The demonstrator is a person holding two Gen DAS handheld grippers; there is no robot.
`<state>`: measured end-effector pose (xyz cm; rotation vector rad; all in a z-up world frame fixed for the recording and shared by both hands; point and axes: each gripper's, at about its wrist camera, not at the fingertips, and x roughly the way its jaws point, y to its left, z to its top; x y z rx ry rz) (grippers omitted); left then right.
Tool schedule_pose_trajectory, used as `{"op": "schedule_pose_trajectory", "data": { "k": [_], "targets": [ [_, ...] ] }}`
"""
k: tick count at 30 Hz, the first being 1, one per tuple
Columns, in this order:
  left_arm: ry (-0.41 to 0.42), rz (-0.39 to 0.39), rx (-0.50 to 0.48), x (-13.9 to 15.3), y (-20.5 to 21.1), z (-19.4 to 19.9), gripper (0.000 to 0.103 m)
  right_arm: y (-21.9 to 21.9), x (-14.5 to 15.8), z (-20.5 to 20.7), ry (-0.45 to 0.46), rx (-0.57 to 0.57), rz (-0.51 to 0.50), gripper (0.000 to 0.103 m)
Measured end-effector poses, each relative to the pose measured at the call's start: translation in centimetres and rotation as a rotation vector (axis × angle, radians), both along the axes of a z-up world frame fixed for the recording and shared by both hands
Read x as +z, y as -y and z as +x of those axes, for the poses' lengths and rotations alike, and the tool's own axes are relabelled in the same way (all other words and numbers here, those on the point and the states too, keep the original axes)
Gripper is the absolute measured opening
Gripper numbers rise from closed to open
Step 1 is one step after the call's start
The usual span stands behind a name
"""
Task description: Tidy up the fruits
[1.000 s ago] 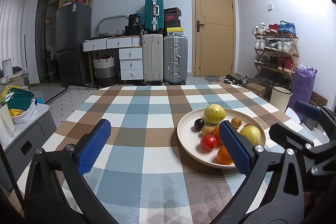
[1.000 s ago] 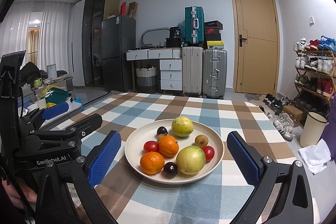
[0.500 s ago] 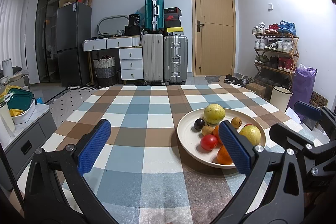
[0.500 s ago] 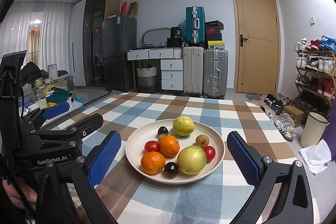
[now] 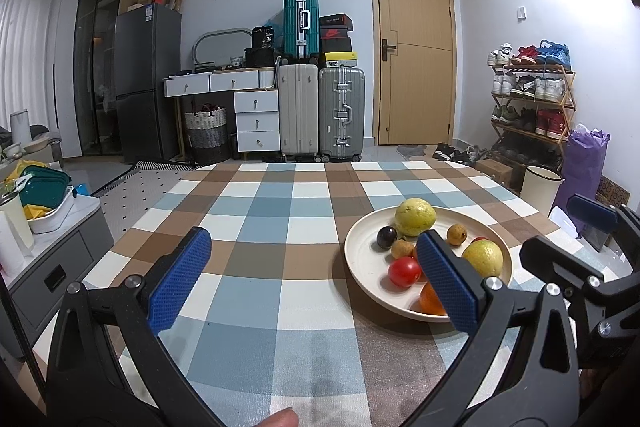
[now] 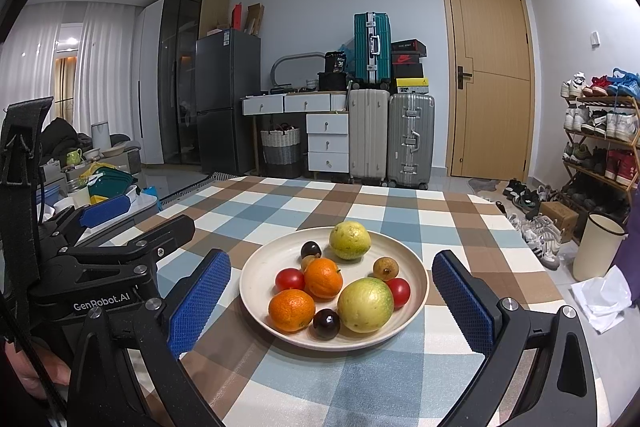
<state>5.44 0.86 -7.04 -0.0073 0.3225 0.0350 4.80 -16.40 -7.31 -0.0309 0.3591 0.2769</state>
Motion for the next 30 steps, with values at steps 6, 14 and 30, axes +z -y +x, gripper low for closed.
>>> {"op": "schedule_pose_trajectory", "data": {
  "k": [6, 14, 30],
  "targets": [
    [0.0, 0.0, -0.003, 0.01, 0.03, -0.03, 0.103, 0.0, -0.01, 0.02, 0.0, 0.0, 0.0, 0.103],
    [-0.001, 0.0, -0.011, -0.06, 0.08, 0.03, 0.103, 0.01, -0.02, 0.02, 0.0, 0.0, 0.0, 0.103],
    [-0.01, 0.002, -0.014, -0.26, 0.14, 0.18, 0.103, 0.02, 0.0, 0.01, 0.0, 0.0, 0.0, 0.103]
  ]
}}
